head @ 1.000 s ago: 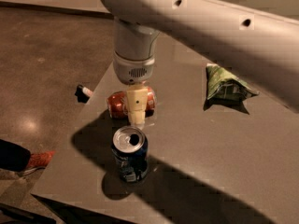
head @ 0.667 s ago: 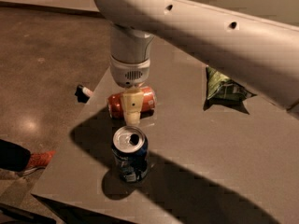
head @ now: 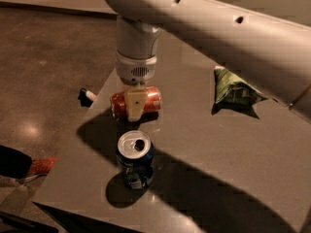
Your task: Place coke can upright
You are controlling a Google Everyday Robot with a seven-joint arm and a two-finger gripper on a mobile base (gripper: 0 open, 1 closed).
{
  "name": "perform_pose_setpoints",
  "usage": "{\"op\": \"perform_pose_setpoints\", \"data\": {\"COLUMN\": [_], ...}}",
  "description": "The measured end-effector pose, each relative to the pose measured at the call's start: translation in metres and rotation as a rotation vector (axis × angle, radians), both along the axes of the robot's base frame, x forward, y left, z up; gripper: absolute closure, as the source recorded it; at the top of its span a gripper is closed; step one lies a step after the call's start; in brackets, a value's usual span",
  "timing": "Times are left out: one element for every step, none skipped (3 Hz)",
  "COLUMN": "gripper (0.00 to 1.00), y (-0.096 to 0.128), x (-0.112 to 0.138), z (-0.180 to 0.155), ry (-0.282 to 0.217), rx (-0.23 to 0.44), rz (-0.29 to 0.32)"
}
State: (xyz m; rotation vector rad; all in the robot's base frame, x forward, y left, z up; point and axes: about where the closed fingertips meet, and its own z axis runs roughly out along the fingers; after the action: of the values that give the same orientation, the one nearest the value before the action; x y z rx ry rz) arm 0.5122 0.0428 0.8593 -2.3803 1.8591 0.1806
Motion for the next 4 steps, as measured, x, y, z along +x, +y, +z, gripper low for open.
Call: {"op": "perform_pose_setpoints", "data": {"gripper": [0.96,1.0,1.0,1.0], "y": [-0.005,-0.014,-0.024,-0.037], "x": [0.014,0.032,0.045,0.054], "z": [0.022,0.039,0.052,0.065], "ry": [0.013,0.036,0.095,0.099], "rx": [0.085,0.219,0.48,0.7], "rz": [-0.023,-0.057,-0.148,-0.261]}}
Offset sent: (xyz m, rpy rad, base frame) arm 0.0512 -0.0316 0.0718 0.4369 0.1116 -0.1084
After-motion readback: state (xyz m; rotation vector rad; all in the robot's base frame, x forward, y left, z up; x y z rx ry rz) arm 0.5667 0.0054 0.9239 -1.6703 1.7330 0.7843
